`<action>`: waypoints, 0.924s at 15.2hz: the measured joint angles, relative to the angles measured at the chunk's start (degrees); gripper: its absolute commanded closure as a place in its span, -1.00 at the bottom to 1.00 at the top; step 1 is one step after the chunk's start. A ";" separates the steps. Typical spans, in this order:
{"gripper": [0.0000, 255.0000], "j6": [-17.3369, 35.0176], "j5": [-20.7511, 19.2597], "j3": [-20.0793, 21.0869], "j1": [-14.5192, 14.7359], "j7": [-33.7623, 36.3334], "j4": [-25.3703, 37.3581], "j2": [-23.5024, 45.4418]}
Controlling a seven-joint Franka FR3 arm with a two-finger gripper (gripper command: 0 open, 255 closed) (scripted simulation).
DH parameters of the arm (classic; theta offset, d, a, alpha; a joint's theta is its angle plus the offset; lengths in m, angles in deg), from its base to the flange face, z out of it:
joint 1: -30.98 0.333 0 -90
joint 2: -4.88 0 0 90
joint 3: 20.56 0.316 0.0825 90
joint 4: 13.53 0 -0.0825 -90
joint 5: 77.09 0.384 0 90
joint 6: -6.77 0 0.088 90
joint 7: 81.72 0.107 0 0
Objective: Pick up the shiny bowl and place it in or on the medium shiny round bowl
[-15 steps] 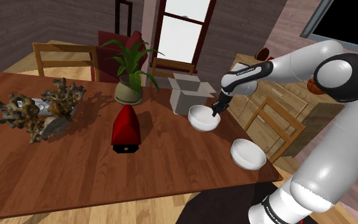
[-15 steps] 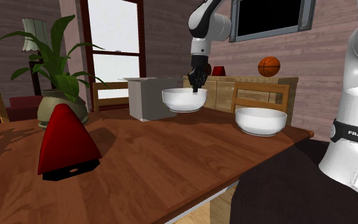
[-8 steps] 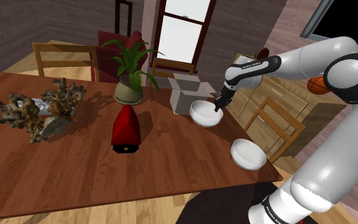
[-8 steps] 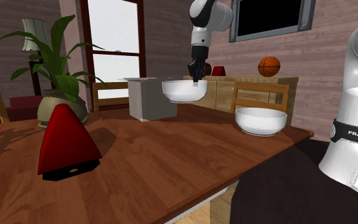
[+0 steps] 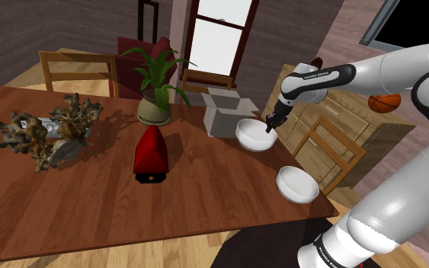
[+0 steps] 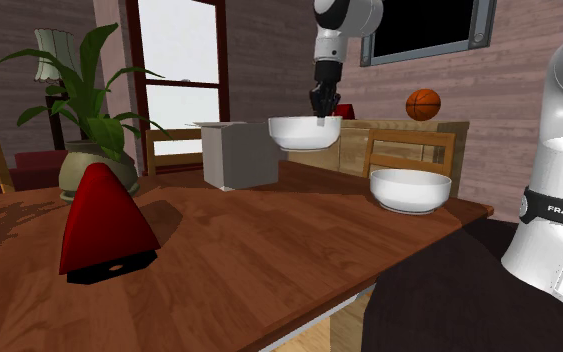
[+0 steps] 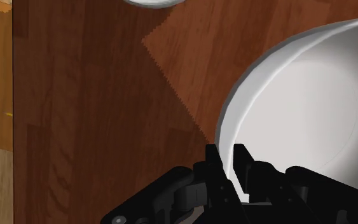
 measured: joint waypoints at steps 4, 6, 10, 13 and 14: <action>1.00 -0.31 -2.75 -1.93 -2.24 -2.32 -6.30 -6.80; 1.00 -0.89 -4.27 -3.02 -3.64 -3.70 -9.00 -10.21; 1.00 -2.33 -7.19 -5.15 -6.53 -6.51 -13.07 -15.93; 1.00 -4.00 -9.81 -6.55 -9.10 -8.41 -16.22 -20.94; 1.00 -4.43 -10.62 -7.25 -10.01 -9.37 -16.99 -22.19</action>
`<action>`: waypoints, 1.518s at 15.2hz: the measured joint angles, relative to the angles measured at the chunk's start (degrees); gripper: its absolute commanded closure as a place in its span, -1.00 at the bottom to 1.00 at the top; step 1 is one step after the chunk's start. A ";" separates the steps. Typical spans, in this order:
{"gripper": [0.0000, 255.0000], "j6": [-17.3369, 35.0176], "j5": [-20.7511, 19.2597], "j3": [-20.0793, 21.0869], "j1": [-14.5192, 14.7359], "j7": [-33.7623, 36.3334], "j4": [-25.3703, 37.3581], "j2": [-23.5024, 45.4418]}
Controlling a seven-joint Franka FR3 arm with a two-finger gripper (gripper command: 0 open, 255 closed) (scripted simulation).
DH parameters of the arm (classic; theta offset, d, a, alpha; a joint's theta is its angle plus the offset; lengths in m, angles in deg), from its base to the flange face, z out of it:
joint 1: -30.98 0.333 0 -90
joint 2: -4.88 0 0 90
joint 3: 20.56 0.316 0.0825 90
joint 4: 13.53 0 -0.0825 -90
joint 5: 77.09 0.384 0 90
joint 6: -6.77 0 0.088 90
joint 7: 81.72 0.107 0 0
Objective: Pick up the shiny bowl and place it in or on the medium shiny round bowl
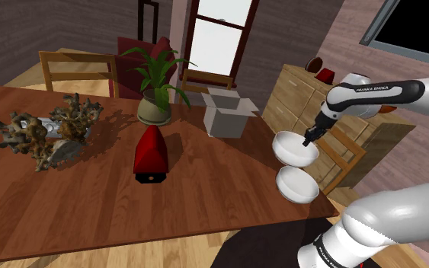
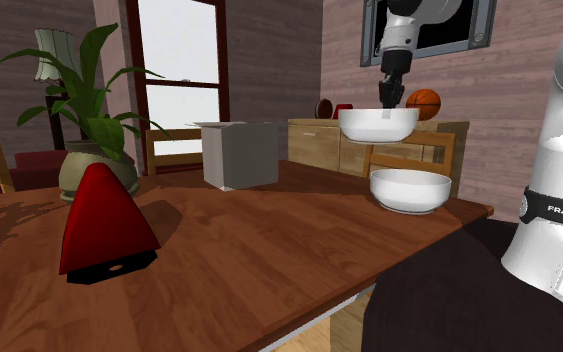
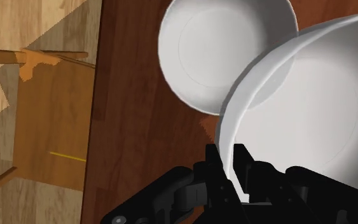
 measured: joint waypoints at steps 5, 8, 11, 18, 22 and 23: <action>1.00 -2.56 -4.35 -3.60 -5.00 -5.13 -3.49 -6.35; 1.00 -4.55 -6.55 -5.20 -7.64 -7.64 -4.64 -9.63; 1.00 -2.71 -7.16 -6.21 -8.08 -8.40 -6.08 -9.21; 1.00 4.01 -7.54 -8.25 -7.66 -9.08 -9.45 -5.80; 1.00 7.64 -7.45 -9.29 -7.17 -9.43 -10.93 -3.60; 1.00 8.94 -7.38 -9.68 -6.97 -9.58 -11.47 -2.78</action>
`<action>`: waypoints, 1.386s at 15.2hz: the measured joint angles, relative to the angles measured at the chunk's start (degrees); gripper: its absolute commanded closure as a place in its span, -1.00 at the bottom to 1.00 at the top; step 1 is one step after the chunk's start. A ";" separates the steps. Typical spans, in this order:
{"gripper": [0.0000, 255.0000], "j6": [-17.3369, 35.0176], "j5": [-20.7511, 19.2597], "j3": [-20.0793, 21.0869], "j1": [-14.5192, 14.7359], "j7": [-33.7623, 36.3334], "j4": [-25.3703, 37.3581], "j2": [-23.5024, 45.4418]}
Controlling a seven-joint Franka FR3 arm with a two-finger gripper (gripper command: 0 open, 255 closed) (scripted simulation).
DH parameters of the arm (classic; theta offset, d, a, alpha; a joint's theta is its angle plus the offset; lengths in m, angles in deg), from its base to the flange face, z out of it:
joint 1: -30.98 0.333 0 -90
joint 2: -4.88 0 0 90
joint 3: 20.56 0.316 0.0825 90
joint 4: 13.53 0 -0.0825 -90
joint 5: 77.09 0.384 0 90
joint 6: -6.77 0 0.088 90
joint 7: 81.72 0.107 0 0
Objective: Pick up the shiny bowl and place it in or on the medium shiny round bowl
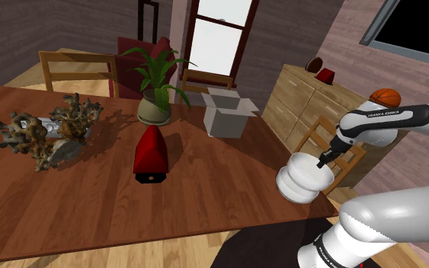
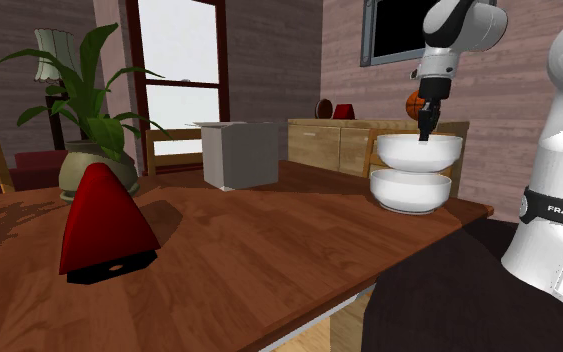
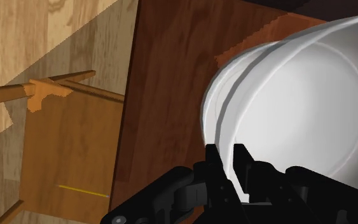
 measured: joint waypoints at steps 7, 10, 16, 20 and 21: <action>1.00 4.82 0.46 -1.75 0.79 -1.08 -1.50 3.34; 1.00 4.95 0.45 -1.79 0.78 -1.10 -1.57 3.39; -1.00 4.96 0.45 -1.80 0.78 -1.11 -1.57 3.38; -1.00 -0.29 -0.20 -0.15 -0.28 -0.30 0.18 -0.38; -1.00 -2.82 -0.28 0.66 -0.60 0.07 1.17 -1.97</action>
